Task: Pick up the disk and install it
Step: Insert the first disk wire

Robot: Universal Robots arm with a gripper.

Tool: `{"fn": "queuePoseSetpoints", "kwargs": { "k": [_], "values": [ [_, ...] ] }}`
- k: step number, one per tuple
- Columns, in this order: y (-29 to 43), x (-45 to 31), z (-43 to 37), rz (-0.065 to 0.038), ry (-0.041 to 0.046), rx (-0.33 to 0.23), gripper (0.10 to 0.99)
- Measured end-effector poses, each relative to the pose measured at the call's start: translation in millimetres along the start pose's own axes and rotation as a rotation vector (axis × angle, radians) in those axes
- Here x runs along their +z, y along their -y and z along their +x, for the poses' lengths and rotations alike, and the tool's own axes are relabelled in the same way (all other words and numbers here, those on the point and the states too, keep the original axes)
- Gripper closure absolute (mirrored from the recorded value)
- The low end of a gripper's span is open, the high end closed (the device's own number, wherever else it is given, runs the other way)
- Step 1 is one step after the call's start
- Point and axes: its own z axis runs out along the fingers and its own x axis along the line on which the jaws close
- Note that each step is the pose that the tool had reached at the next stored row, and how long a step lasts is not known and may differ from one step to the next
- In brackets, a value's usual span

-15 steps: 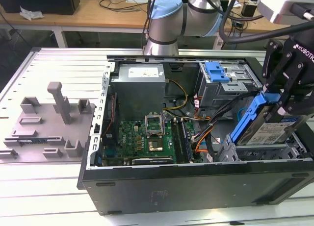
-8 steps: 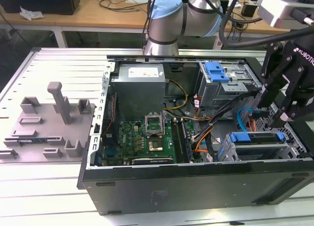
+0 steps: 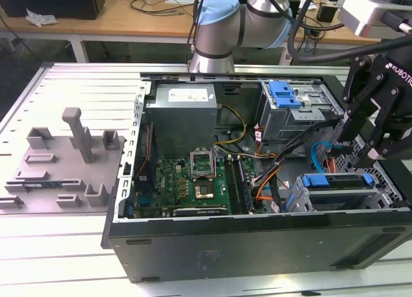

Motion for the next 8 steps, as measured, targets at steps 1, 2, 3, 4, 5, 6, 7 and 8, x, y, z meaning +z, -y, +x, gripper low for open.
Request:
{"fn": "queuePoseSetpoints", "kwargs": {
  "k": [1, 2, 3, 4, 5, 6, 7, 8],
  "values": [
    [0.0, 0.0, 0.1, 0.0, 0.0, 0.0, 0.584],
    [0.0, 0.0, 0.1, 0.0, 0.0, 0.0, 0.584],
    [0.0, 0.0, 0.1, 0.0, 0.0, 0.0, 0.584],
    [0.0, 0.0, 0.1, 0.0, 0.0, 0.0, 0.584],
    [0.0, 0.0, 0.2, 0.0, 0.0, 0.0, 0.584],
    [0.0, 0.0, 0.2, 0.0, 0.0, 0.0, 0.584],
    [0.0, 0.0, 0.0, 0.0, 0.0001, 0.0, 0.584],
    [0.0, 0.0, -1.7, 0.0, -0.0007, 0.0, 0.584]
  ]
}}
